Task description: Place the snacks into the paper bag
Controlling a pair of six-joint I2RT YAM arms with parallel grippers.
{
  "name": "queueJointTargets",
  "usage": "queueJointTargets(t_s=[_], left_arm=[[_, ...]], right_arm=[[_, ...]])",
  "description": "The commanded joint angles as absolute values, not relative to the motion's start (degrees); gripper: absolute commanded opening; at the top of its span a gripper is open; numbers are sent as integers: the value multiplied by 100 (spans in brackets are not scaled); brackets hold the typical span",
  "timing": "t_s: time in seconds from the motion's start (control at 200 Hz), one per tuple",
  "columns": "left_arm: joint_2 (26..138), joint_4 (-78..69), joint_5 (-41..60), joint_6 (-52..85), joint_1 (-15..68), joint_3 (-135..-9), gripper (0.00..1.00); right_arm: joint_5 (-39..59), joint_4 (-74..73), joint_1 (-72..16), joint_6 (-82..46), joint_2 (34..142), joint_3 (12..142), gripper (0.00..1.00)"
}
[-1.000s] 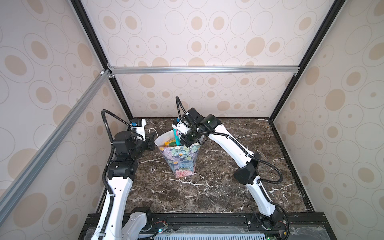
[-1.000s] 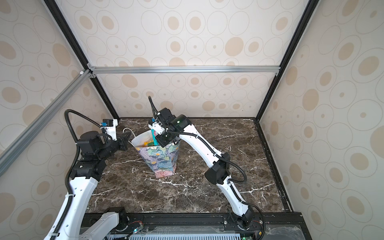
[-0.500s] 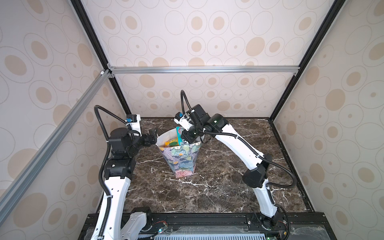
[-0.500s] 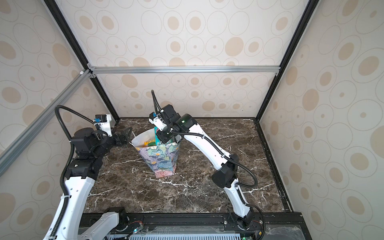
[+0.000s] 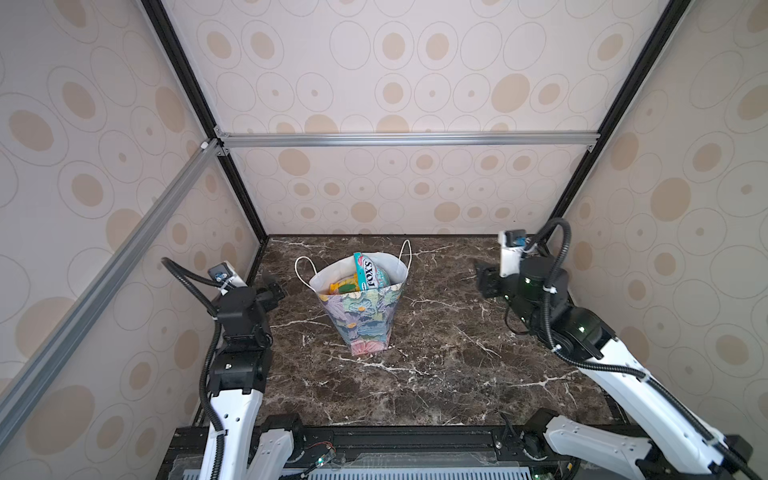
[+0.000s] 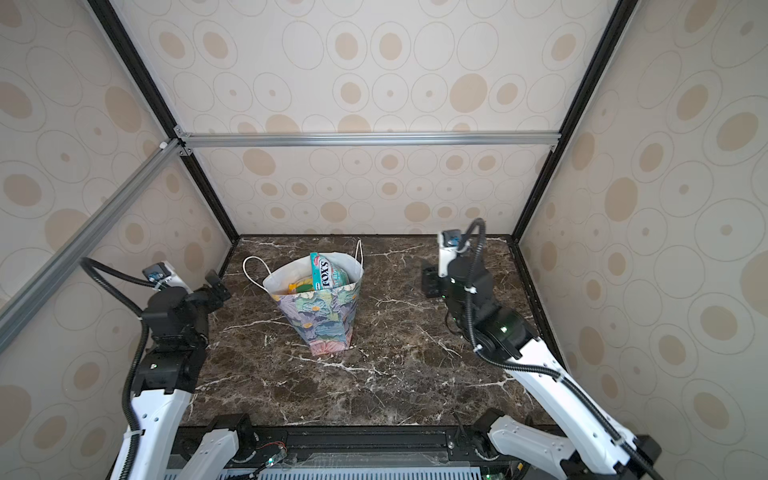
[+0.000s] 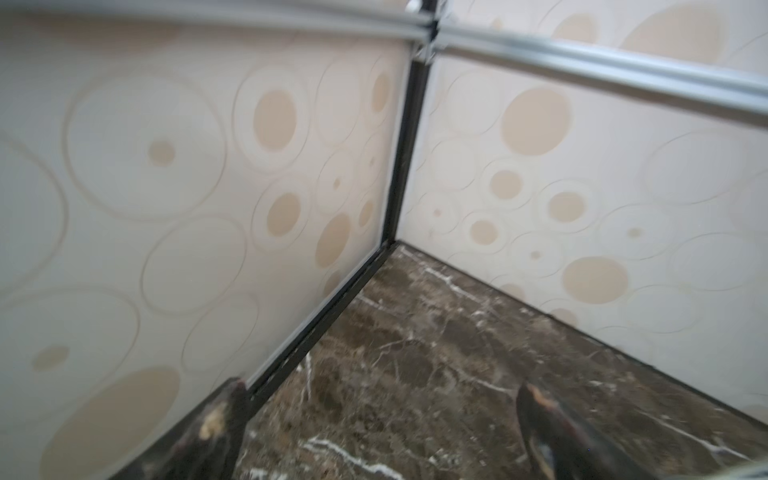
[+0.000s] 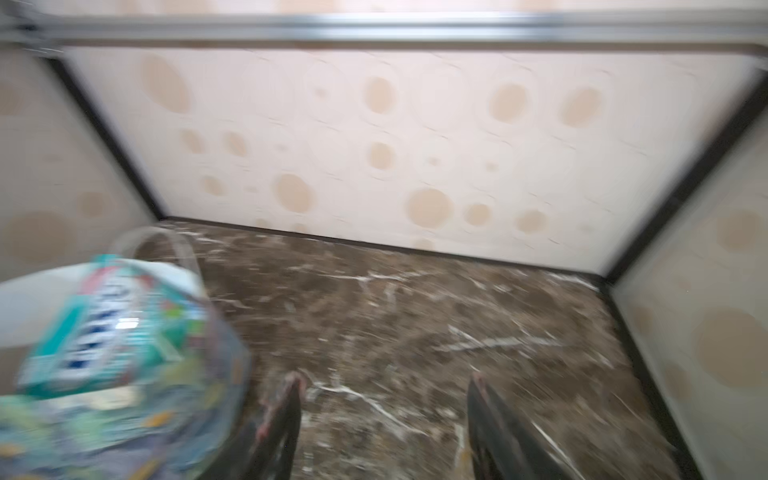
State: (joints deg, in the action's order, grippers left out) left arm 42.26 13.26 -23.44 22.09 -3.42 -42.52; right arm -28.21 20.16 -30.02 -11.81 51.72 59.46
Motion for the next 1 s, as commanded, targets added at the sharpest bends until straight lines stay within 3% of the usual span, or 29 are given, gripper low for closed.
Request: queueJointTargets(t_s=[0.0,0.11,0.25,0.49,0.585,0.755,0.995], left_arm=[[4358,473,-3417,3052,-355,-3485,100],[4575,-280,-4017,2993,-360,-2794,100],[5128,-1902,-4165,2426,-365,-1962,100],[6888,-4236,-2990,1306,-373,-1377,100],[7028,-4966,-2361,988,-378,-1267,100],[7278,-6751,-1198,607,-382,-715,100],[7174,-6877,-738,305,-387,-602,100]], right_arm=[[-3566,1685,-2323,-2023,4349,4596,69],[-3906,1218,-1912,-1722,4028,3648,83],[-3563,214,-1361,-1504,4831,2943,95],[-3278,-3043,-1314,-358,7218,2341,98],[-2898,-4443,-1273,278,8028,2182,99],[-1709,-4661,-719,115,8528,2266,100],[-1037,-4767,-524,186,8783,2289,100]])
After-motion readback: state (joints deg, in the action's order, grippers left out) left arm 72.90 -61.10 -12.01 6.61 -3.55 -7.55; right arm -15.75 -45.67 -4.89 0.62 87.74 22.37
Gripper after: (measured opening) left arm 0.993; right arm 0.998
